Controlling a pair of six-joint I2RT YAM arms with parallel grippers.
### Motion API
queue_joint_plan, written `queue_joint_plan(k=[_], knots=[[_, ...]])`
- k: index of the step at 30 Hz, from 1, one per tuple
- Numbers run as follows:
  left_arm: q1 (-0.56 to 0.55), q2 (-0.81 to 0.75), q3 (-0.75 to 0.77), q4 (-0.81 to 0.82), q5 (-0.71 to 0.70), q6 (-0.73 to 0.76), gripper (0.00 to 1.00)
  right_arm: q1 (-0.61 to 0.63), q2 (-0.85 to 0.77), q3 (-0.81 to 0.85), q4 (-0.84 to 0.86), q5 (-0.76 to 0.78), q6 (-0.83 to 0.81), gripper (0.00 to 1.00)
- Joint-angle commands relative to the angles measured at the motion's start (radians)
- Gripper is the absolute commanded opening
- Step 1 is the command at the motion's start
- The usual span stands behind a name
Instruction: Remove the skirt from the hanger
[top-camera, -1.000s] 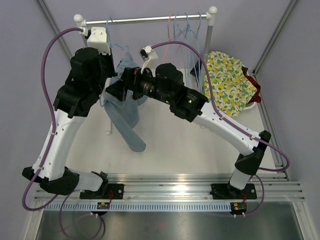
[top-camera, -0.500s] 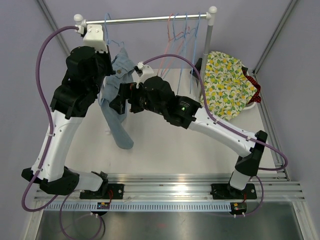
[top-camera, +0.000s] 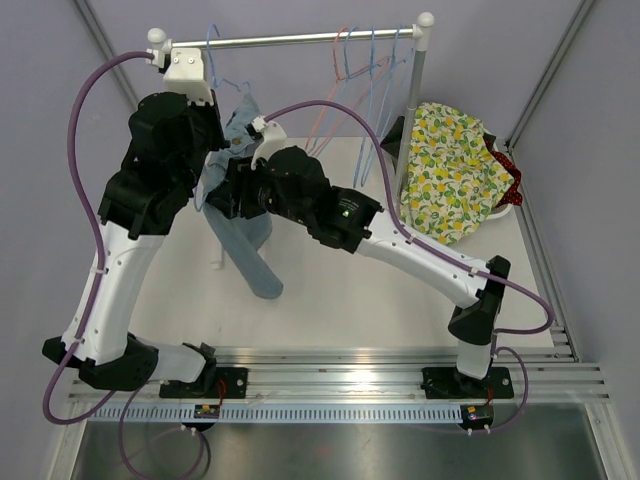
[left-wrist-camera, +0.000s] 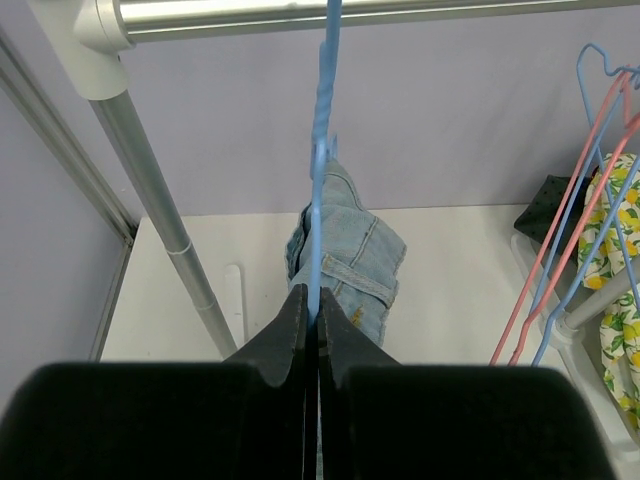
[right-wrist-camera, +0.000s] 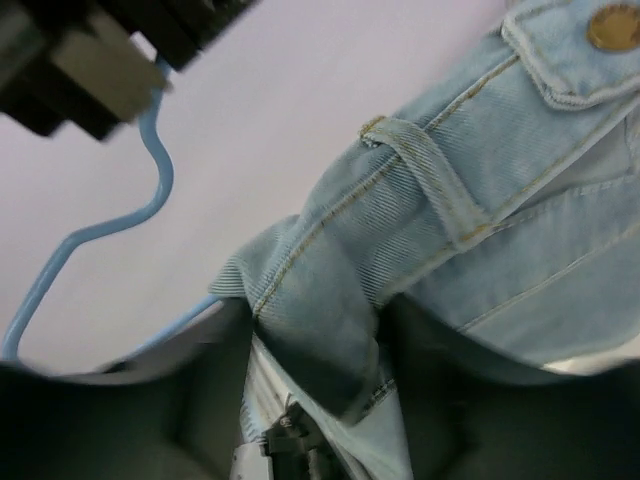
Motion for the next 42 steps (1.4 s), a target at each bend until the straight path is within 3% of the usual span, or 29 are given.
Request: queue_joint_plan(k=[1, 3, 7, 13, 19, 23, 28, 35, 42], knots=[[0.002, -0.052, 0.018, 0.115, -0.007, 0.010, 0.00, 0.007, 0.020, 0.078, 0.062, 0.034, -0.042, 0.48], [0.002, -0.054, 0.018, 0.116, -0.017, 0.024, 0.00, 0.007, 0.016, 0.072, 0.064, 0.037, -0.043, 0.25], [0.002, -0.054, 0.015, 0.115, -0.034, 0.044, 0.00, 0.007, -0.038, 0.017, 0.061, 0.048, -0.050, 0.07], [0.002, -0.070, -0.023, 0.130, -0.053, 0.045, 0.00, 0.007, -0.194, -0.121, 0.038, 0.092, -0.069, 0.06], [0.002, -0.081, -0.054, 0.138, -0.067, 0.076, 0.00, 0.007, -0.337, -0.191, -0.001, 0.100, -0.108, 0.12], [0.002, -0.084, -0.057, 0.130, -0.069, 0.071, 0.00, 0.007, -0.397, -0.208, -0.018, 0.115, -0.112, 0.00], [0.002, -0.074, -0.080, 0.132, -0.109, 0.094, 0.00, 0.006, -0.472, -0.239, -0.019, 0.124, -0.120, 0.00], [0.003, -0.089, -0.160, 0.153, -0.162, 0.102, 0.00, 0.006, -0.650, -0.135, -0.099, 0.236, -0.215, 0.00], [0.005, -0.152, -0.319, 0.198, -0.230, 0.085, 0.00, 0.007, -0.728, 0.057, -0.179, 0.269, -0.292, 0.00]])
